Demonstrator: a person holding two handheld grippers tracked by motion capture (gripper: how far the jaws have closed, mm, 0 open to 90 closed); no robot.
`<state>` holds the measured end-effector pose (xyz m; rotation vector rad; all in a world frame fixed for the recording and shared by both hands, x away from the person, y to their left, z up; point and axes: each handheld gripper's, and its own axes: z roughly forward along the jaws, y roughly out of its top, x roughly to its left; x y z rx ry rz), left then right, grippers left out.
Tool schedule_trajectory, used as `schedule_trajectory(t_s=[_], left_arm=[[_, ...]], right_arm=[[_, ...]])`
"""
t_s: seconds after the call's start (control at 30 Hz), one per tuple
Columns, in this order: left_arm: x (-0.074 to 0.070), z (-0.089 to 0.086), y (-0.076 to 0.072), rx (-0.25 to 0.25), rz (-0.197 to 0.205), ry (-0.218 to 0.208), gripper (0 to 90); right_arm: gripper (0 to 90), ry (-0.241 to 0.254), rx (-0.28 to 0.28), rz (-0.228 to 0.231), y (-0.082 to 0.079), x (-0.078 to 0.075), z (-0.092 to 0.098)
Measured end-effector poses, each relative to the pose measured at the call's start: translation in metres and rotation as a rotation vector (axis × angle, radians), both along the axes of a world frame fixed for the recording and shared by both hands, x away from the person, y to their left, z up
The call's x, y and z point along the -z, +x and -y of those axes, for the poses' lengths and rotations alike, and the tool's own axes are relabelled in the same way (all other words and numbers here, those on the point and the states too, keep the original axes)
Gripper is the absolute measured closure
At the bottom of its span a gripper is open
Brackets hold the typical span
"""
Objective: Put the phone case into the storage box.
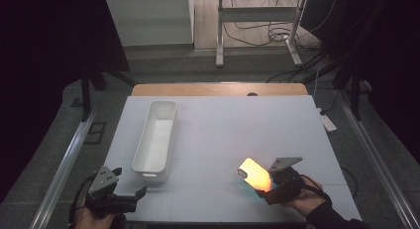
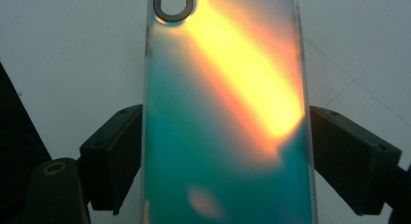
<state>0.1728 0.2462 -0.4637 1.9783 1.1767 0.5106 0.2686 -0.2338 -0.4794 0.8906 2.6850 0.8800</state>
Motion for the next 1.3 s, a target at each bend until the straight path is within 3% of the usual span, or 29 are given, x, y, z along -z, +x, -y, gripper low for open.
schedule_trajectory(t_s=[0.53, 0.73, 0.9, 1.3], left_arm=[[-0.007, 0.011, 0.005, 0.076, 0.018, -0.025, 0.0], [-0.016, 0.017, 0.011, 0.095, 0.033, -0.093, 0.0], [-0.021, 0.025, 0.015, 0.144, 0.039, -0.129, 0.0], [-0.032, 0.047, 0.028, 0.246, 0.079, -0.136, 0.0]], right_arm=[[16.4, 0.133, 0.002, 0.064, 0.005, -0.022, 0.002], [16.4, 0.191, -0.011, 0.075, 0.008, -0.032, 0.001], [16.4, 0.226, -0.022, 0.08, 0.01, -0.038, -0.001], [16.4, 0.306, -0.038, 0.079, 0.013, -0.049, 0.0]])
